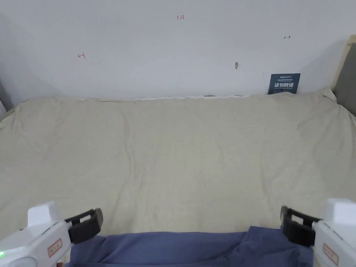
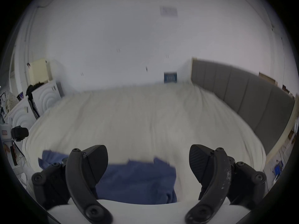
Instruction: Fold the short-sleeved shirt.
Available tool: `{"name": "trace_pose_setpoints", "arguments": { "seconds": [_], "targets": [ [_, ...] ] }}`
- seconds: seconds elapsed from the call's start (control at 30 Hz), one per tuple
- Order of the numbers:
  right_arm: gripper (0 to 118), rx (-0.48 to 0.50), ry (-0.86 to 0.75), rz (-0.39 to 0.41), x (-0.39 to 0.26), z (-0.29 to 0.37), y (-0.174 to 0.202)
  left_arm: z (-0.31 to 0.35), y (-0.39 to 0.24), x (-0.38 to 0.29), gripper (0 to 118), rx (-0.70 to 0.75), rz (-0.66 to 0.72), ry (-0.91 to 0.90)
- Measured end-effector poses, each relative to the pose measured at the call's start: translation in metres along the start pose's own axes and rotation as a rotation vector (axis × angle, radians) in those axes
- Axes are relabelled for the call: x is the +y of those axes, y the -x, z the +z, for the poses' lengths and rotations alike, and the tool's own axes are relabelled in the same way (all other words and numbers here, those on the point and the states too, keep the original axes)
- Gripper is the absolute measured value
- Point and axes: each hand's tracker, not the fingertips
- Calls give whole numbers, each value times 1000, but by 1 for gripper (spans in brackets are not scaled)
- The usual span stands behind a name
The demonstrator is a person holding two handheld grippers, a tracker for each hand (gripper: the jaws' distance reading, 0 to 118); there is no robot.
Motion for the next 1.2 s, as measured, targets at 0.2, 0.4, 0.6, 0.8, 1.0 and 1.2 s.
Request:
{"name": "trace_pose_setpoints", "arguments": {
  "seconds": [0.2, 0.4, 0.6, 0.8, 1.0, 1.2],
  "targets": [
    [105, -60, -251, 74, 41, 26, 31, 28, -45, 30, 97, -2, -119, -277],
    [71, -103, -337, 122, 44, 32, 53, 26, -66, 26, 22, 13, -181, -355],
    [2, -97, -325, 122, 40, 27, 58, 14, -60, 20, 0, -50, -155, -320],
    [2, -96, -304, 122, 37, 20, 60, -18, -17, 17, 0, -163, -45, -57],
    [2, -84, -255, 133, 31, 7, 63, -53, 54, -12, 0, -223, 161, 231],
    [2, -80, -211, 146, 27, -7, 68, -65, 114, -39, 4, -224, 309, 369]
  ]
}}
